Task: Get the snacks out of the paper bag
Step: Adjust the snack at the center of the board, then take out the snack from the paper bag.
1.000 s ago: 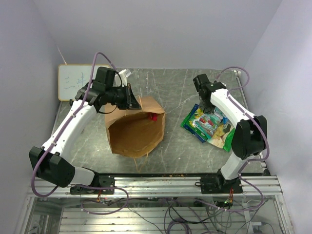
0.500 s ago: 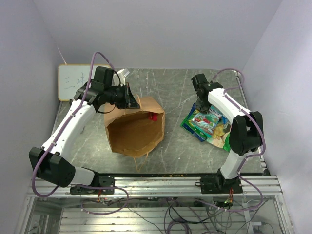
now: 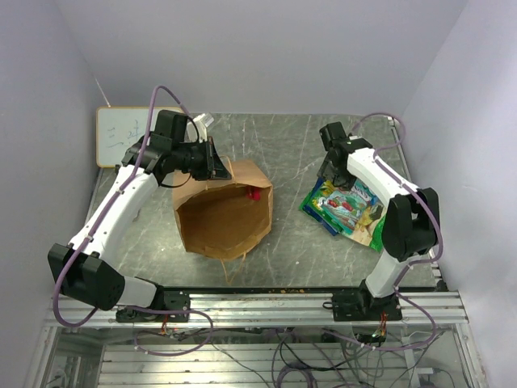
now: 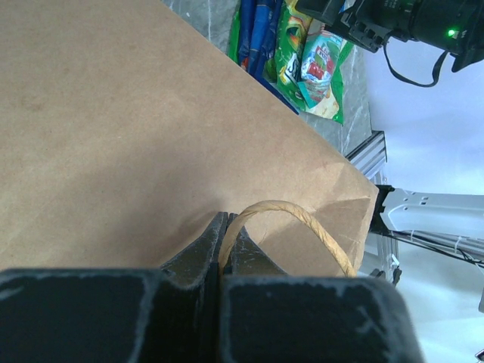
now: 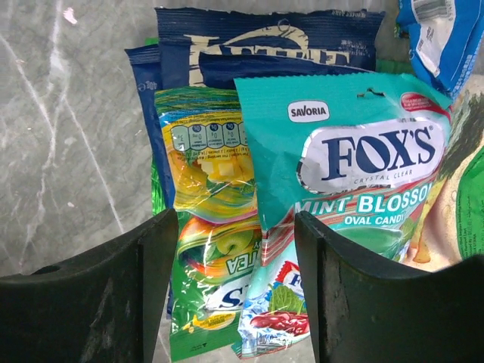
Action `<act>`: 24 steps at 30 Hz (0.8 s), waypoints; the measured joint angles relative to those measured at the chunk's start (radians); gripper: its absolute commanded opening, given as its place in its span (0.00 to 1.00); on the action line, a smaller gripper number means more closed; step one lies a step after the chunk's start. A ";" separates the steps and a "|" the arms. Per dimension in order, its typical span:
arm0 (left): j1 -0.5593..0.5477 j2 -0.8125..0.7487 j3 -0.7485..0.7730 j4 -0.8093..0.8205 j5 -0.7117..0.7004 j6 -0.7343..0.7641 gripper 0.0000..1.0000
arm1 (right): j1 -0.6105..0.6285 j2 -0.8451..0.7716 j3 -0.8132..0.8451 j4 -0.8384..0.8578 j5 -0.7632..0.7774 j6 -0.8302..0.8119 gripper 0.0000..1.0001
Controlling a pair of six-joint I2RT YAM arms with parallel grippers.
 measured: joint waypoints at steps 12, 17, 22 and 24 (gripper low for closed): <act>0.000 0.002 0.000 0.001 0.015 -0.010 0.07 | 0.000 -0.126 -0.016 0.098 -0.023 -0.174 0.74; 0.000 0.002 0.000 0.002 0.016 -0.017 0.07 | -0.002 -0.271 -0.110 0.264 -0.168 -0.386 0.73; 0.000 0.003 0.000 0.002 0.016 -0.024 0.07 | 0.005 -0.474 -0.224 0.475 -0.468 -0.618 0.70; 0.000 0.004 0.000 0.003 0.017 -0.031 0.07 | 0.026 -0.541 -0.272 0.561 -0.572 -0.682 0.70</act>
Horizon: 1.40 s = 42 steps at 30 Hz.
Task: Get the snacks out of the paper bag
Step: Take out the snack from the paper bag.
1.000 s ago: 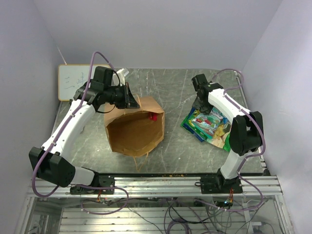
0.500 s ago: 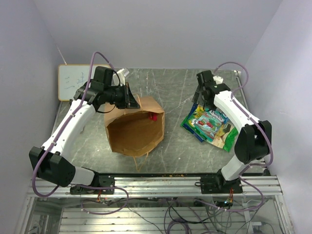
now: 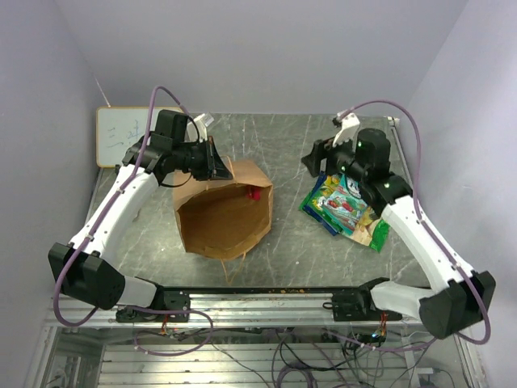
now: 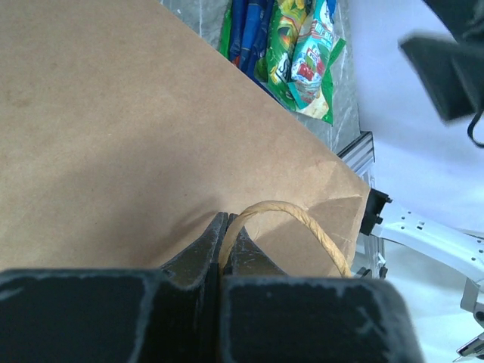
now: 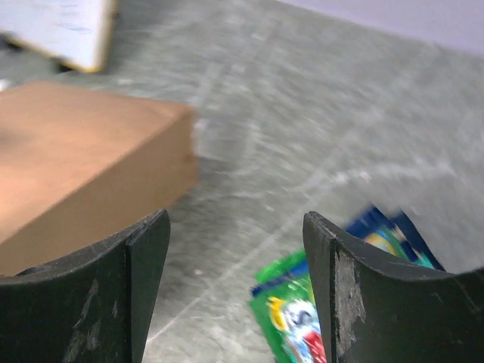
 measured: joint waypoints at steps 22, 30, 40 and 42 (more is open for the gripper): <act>0.000 0.008 0.037 0.035 0.022 -0.061 0.07 | 0.762 0.103 0.102 -0.015 -0.195 -0.840 0.66; 0.000 0.008 0.044 0.051 0.037 -0.059 0.07 | 0.793 0.384 0.194 -0.085 0.074 -1.056 0.62; 0.000 0.008 0.044 0.051 0.055 -0.050 0.07 | 0.790 0.605 0.338 -0.110 0.344 -1.166 0.62; 0.000 0.008 0.044 0.053 0.060 -0.047 0.07 | 0.784 0.642 0.352 -0.109 0.378 -1.173 0.62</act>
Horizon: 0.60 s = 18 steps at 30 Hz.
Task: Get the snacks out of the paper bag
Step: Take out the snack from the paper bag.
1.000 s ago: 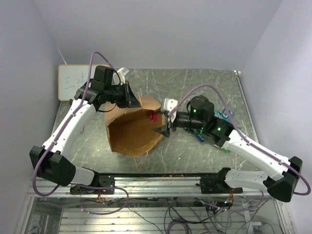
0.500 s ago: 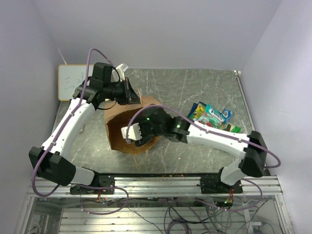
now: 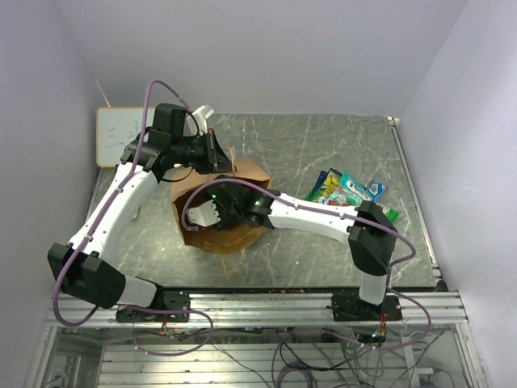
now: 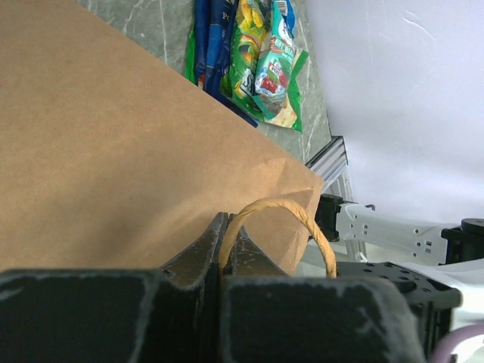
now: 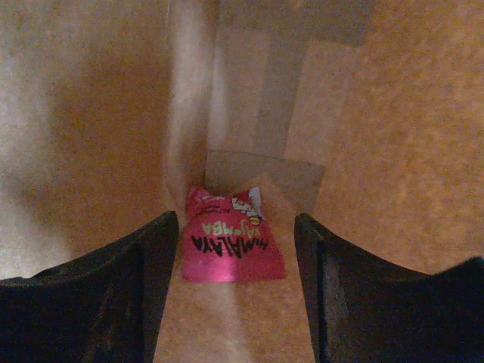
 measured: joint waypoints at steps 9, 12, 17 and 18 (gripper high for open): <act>0.000 0.000 0.023 -0.005 0.001 0.039 0.07 | -0.049 0.059 0.001 -0.008 0.084 -0.019 0.70; 0.000 0.000 0.034 -0.004 0.002 0.048 0.07 | -0.063 0.079 0.002 -0.003 0.110 -0.019 0.72; -0.008 0.000 0.034 -0.004 0.003 0.058 0.07 | -0.083 0.126 0.013 0.000 0.143 -0.019 0.78; -0.010 0.000 0.034 -0.004 0.003 0.060 0.07 | -0.088 0.132 0.013 0.000 0.153 -0.018 0.78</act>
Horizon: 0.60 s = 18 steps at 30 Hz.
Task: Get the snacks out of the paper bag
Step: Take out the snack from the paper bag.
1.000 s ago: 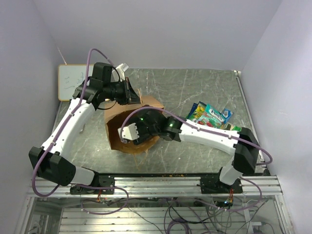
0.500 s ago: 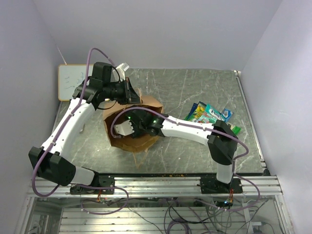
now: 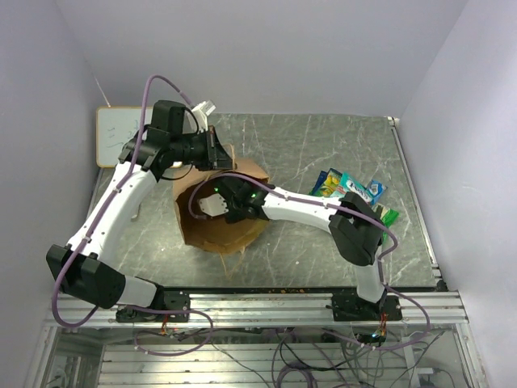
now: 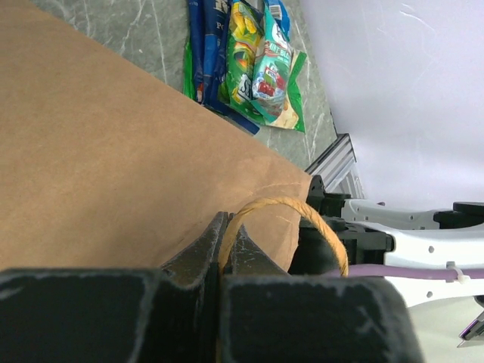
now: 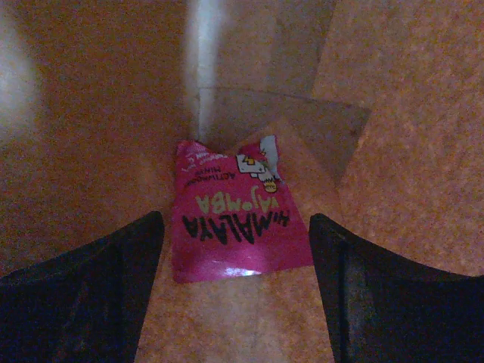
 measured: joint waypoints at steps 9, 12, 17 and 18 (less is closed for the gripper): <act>-0.017 0.000 0.000 0.013 0.003 0.011 0.07 | -0.019 0.028 0.002 0.018 0.072 0.011 0.80; -0.031 0.000 0.000 0.006 0.011 0.012 0.07 | -0.032 0.072 0.003 0.042 0.103 0.014 0.80; -0.041 0.000 0.000 -0.003 0.023 0.020 0.07 | -0.055 0.137 0.003 0.079 0.158 0.013 0.74; -0.041 0.000 0.000 -0.006 0.024 0.023 0.07 | -0.058 0.143 0.003 0.083 0.167 0.013 0.72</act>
